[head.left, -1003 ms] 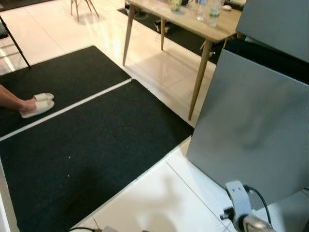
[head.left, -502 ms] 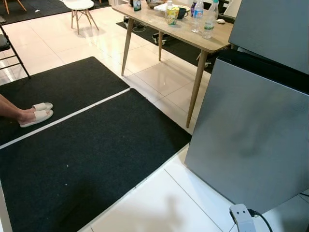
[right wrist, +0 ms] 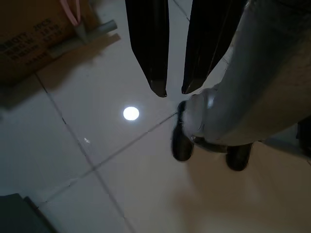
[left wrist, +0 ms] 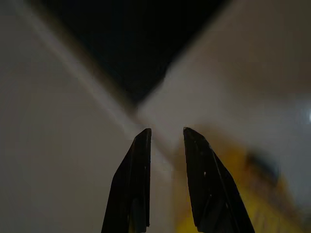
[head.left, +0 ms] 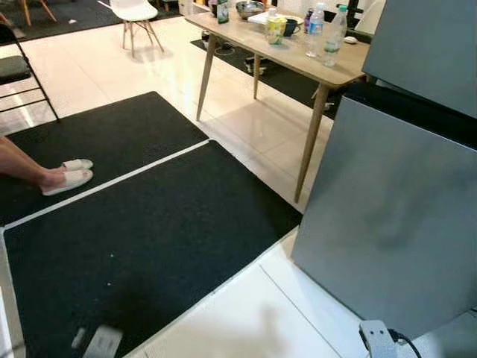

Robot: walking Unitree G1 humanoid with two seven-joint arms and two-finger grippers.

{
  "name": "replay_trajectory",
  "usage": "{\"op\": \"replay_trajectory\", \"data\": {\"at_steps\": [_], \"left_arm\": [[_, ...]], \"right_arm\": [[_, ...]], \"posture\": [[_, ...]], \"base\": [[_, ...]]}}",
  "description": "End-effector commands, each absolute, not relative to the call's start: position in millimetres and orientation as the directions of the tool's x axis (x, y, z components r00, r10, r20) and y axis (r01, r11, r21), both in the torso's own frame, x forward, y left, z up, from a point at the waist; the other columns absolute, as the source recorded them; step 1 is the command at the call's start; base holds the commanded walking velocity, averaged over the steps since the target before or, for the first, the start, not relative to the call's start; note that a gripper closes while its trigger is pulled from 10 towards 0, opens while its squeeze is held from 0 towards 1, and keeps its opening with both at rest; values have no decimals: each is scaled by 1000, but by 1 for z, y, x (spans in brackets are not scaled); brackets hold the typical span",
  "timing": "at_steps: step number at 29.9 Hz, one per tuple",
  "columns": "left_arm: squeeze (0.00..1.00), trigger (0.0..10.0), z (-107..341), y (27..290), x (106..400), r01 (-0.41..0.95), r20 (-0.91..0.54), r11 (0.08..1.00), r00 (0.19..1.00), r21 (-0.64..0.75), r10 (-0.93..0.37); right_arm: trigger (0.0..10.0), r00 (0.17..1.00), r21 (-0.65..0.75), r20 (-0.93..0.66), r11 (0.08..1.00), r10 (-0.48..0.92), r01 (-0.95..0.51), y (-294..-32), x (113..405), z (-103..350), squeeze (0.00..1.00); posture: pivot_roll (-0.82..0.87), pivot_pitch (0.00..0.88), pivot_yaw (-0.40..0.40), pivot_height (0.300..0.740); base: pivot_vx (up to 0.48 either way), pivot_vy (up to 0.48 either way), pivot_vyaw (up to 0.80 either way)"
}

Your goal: Restocking fridge

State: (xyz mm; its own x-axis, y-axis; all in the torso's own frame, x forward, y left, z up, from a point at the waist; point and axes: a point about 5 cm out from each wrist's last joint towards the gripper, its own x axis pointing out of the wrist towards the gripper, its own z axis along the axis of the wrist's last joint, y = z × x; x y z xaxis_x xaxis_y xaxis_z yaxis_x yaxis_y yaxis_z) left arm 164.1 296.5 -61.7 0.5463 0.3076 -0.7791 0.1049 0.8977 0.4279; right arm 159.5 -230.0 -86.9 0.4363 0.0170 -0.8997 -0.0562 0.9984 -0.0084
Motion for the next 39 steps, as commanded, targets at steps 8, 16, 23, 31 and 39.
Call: {"op": "replay_trajectory", "data": {"at_steps": [8, 16, 23, 31, 39], "left_arm": [[0, 10000, -83, 211, 173, 346, -835, 920, 549, 185, -39], [0, 10000, -99, 160, 152, 347, -877, 938, 460, 29, -143], [0, 10000, -97, 139, 158, 358, -867, 932, 446, -56, -223], [0, 10000, -98, 150, 157, 365, -881, 929, 419, -59, -221], [0, 10000, -98, 157, 154, 347, -888, 936, 412, -56, -205]], "right_arm": [[10000, 438, -47, -898, 999, -53, 26, -237, 154, -88, 0], [10000, 415, -65, -908, 998, -63, 10, -228, 152, -91, 0], [10000, 438, -49, -899, 993, 1, -104, -208, 165, -90, 0], [10000, 437, -27, -897, 982, 59, -187, -197, 166, -91, 0], [10000, 416, -44, -908, 976, 50, -213, -199, 160, -93, 0]], "posture": [[-18, 12, -41, 740], [-30, 0, -44, 740], [-36, 0, -47, 740], [-45, 0, -25, 740], [-52, 0, -11, 740]], "base": [[0, 0, 0], [0, 0, 0], [0, 0, 0], [0, 0, 0], [0, 0, 0]]}}
